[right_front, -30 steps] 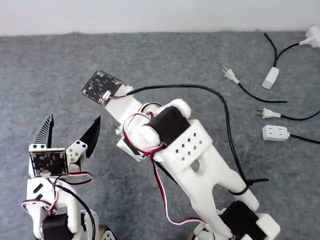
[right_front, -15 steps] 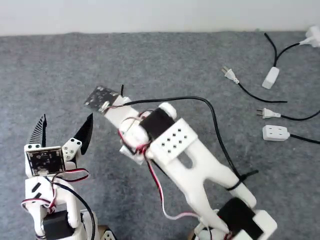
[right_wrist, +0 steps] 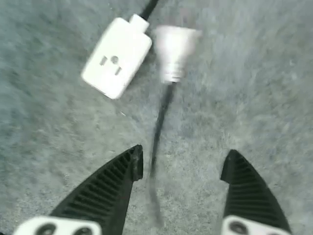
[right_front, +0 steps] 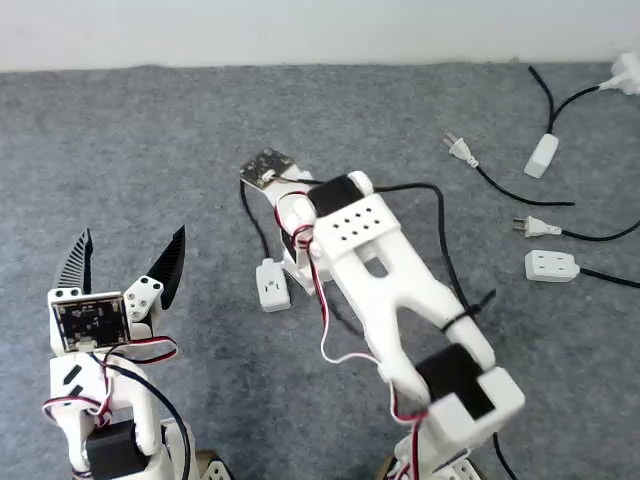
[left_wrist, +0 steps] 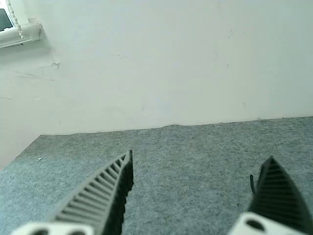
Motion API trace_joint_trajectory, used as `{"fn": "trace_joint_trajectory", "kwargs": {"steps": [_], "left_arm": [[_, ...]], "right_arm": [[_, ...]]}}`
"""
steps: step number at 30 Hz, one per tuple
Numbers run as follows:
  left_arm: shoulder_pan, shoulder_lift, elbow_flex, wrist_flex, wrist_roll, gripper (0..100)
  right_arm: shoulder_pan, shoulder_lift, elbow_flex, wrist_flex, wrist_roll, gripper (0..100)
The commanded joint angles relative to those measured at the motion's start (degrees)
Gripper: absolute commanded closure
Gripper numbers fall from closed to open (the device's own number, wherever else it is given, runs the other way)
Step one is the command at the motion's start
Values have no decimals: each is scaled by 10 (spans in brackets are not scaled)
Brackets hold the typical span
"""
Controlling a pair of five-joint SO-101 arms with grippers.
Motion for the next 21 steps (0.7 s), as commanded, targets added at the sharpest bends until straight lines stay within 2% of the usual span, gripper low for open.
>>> {"fn": "trace_joint_trajectory", "kwargs": {"steps": [1,6,12,21], "left_arm": [[-1,-7,-1,-20,1,603],[-1,-7,0,-20,0,603],[-1,-7,0,-20,0,603],[-1,-7,15,-33,-2,603]], "right_arm": [[10,14,-8,-18,7,721],[9,22,-4,-18,5,720],[11,27,0,-79,5,722],[11,140,-28,-140,11,722]]}}
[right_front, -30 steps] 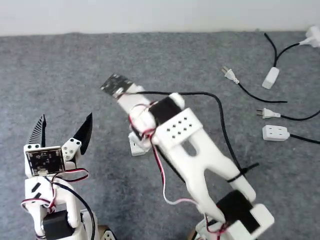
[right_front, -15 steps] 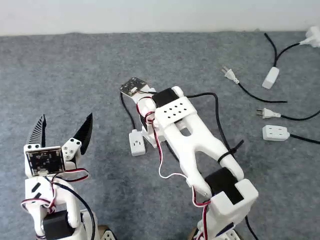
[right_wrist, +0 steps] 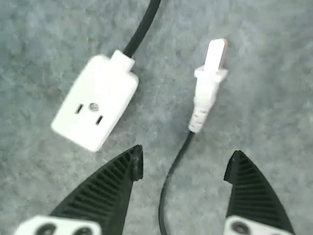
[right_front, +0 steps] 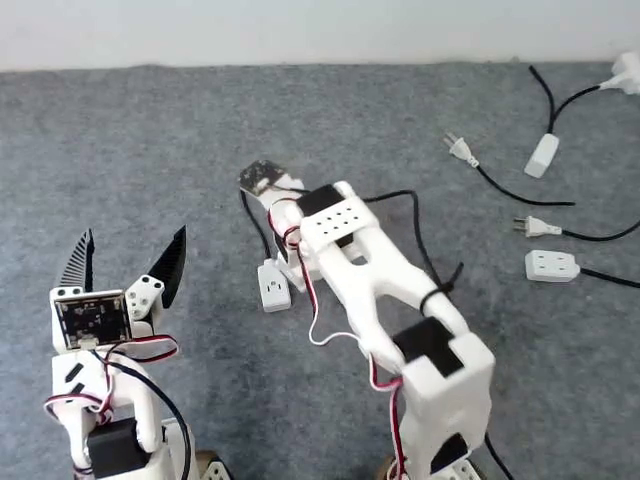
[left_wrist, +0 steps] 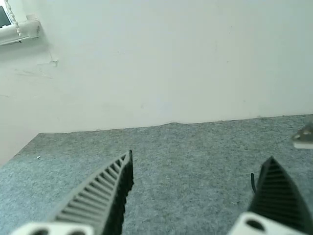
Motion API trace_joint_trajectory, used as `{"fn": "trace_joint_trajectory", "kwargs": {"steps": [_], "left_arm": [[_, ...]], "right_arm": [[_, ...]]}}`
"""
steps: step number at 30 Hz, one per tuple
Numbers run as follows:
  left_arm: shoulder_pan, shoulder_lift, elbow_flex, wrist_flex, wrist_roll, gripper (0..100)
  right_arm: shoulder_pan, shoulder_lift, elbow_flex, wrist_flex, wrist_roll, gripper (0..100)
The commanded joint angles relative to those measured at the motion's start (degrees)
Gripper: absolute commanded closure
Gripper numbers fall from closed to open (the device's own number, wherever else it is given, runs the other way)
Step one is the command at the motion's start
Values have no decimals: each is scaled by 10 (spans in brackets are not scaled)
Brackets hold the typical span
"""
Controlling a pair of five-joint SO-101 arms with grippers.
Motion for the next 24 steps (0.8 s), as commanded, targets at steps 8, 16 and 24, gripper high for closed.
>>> {"fn": "trace_joint_trajectory", "kwargs": {"steps": [8,16,24], "left_arm": [[-1,-7,-2,-18,-2,603],[0,-7,0,-19,-2,603],[18,-7,8,-19,-5,603]], "right_arm": [[29,97,-142,-7,8,927],[59,149,-185,-6,19,852],[58,156,-185,-20,37,988]]}}
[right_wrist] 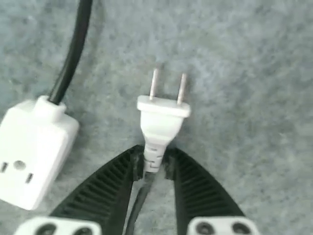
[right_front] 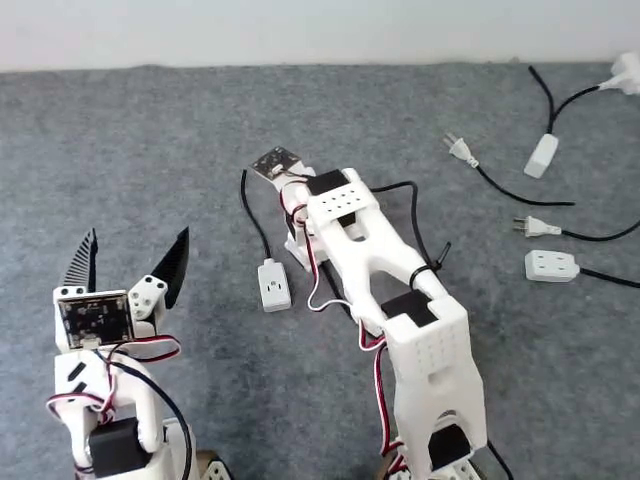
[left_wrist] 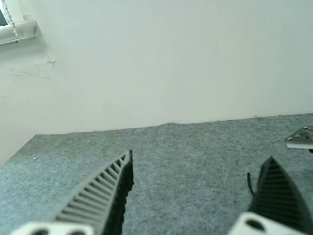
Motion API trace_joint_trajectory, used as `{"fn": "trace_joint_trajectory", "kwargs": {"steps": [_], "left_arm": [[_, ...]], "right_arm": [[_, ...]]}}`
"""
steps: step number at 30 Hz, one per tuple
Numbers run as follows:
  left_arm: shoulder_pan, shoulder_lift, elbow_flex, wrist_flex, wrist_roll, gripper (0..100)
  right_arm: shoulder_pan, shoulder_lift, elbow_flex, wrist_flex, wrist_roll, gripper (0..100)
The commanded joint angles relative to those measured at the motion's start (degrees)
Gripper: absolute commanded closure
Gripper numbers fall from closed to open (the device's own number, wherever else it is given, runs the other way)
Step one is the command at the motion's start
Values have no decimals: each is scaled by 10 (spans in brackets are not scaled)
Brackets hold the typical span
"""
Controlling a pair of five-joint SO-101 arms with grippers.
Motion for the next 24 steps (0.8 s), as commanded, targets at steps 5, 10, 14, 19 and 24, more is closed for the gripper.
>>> {"fn": "trace_joint_trajectory", "kwargs": {"steps": [5,10,14,19,24], "left_arm": [[15,-7,7,-19,-14,603],[15,-7,7,-19,-14,603],[17,-7,7,-19,-11,603],[41,-7,5,-19,-11,603],[73,-7,3,-30,-11,603]], "right_arm": [[7,-1,-26,-22,13,991],[7,-12,-28,-8,11,990],[3,-51,-42,29,10,990],[-13,-128,-69,90,11,990],[-58,-204,-76,145,10,990]]}}
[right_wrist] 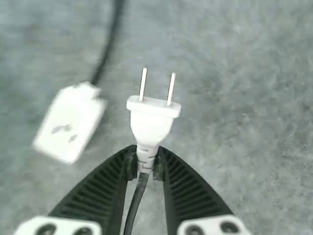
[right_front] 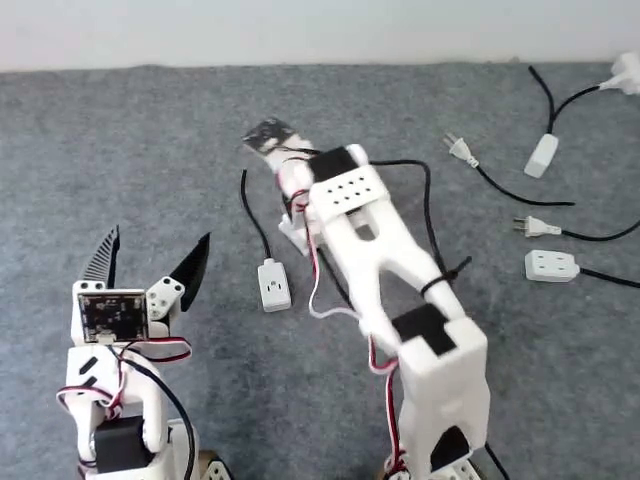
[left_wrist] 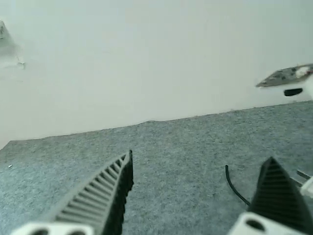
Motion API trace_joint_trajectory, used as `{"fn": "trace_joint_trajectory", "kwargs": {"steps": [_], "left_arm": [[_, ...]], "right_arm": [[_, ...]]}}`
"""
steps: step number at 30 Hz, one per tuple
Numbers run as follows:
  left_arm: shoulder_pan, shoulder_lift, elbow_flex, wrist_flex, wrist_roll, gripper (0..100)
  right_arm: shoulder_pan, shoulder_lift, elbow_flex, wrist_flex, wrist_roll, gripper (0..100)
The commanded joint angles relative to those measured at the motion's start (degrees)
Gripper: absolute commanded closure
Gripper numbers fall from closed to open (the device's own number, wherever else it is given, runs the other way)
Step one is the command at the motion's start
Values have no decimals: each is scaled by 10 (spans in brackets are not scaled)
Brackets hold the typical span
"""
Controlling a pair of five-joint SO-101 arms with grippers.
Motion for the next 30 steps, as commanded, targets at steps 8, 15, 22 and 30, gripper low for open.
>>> {"fn": "trace_joint_trajectory", "kwargs": {"steps": [8,15,22,30], "left_arm": [[27,-7,-9,-35,-2,603],[28,-7,-7,-35,-2,603],[29,-7,-5,-35,-2,603],[29,-7,10,-35,-4,603]], "right_arm": [[-107,-167,-33,90,-19,990],[-133,-224,-33,112,-20,990],[-153,-255,-33,137,-21,990],[-180,-284,-33,139,-38,990]]}}
